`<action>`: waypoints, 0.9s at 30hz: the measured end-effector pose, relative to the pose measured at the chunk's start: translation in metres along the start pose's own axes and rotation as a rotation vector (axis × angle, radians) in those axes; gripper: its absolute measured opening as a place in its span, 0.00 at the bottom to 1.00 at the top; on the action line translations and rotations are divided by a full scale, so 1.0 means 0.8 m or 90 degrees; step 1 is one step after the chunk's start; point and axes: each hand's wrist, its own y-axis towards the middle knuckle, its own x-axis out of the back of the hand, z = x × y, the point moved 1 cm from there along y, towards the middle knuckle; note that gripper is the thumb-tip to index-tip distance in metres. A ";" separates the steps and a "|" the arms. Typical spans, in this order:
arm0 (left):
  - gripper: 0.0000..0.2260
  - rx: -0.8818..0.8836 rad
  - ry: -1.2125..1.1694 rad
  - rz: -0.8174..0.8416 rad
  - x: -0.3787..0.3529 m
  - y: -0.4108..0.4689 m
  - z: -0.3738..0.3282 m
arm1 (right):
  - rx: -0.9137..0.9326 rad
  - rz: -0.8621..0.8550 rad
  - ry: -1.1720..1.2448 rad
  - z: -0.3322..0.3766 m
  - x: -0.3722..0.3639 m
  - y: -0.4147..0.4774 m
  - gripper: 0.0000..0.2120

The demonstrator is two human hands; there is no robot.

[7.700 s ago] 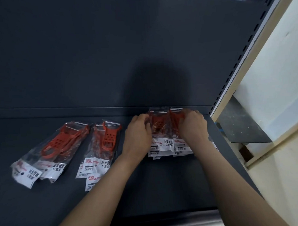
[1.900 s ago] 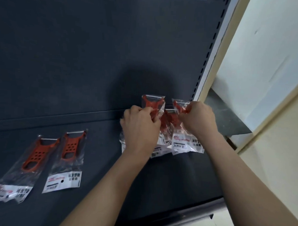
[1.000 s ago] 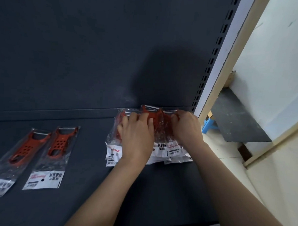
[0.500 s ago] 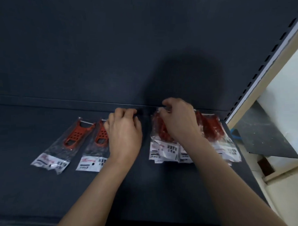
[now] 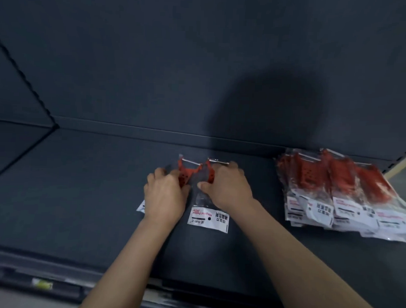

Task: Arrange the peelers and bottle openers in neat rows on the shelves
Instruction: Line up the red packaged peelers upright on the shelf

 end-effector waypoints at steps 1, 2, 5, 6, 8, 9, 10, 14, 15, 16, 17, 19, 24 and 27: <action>0.14 -0.009 -0.004 0.006 0.000 0.002 0.003 | -0.014 -0.004 0.000 0.003 -0.002 0.000 0.23; 0.14 -0.020 -0.009 0.004 -0.001 0.004 0.005 | -0.028 -0.010 0.004 0.005 -0.003 0.001 0.22; 0.09 -0.050 -0.032 -0.021 -0.001 0.009 0.005 | -0.062 -0.015 0.033 0.009 -0.005 0.002 0.20; 0.09 -0.055 -0.044 -0.027 -0.001 0.010 0.004 | -0.068 -0.018 0.042 0.010 -0.006 0.001 0.19; 0.08 -0.059 -0.077 -0.033 -0.002 0.011 -0.001 | -0.072 -0.031 0.049 0.010 -0.004 -0.001 0.18; 0.08 -0.062 -0.093 -0.039 -0.002 0.010 -0.004 | -0.072 -0.040 0.050 0.009 -0.002 -0.003 0.17; 0.08 -0.065 -0.110 -0.048 -0.001 0.009 -0.008 | -0.072 -0.050 0.052 0.007 0.002 -0.006 0.17; 0.08 -0.101 -0.184 -0.092 0.009 0.002 -0.043 | -0.073 -0.120 0.064 -0.008 0.036 -0.016 0.15; 0.08 -0.109 -0.207 -0.095 0.012 0.001 -0.056 | -0.078 -0.140 0.066 -0.016 0.049 -0.018 0.15; 0.08 -0.119 -0.231 -0.091 0.014 -0.001 -0.070 | -0.084 -0.160 0.067 -0.024 0.061 -0.020 0.15; 0.08 -0.138 -0.253 -0.090 0.016 -0.003 -0.085 | -0.092 -0.180 0.065 -0.035 0.074 -0.023 0.16; 0.07 -0.181 -0.283 -0.091 0.015 -0.008 -0.116 | -0.108 -0.219 0.055 -0.059 0.099 -0.031 0.15; 0.08 -0.215 -0.328 -0.048 -0.003 -0.021 -0.193 | -0.157 -0.293 0.014 -0.130 0.146 -0.058 0.06; 0.08 -0.232 -0.341 -0.015 -0.017 -0.029 -0.232 | -0.210 -0.305 0.010 -0.171 0.159 -0.069 0.06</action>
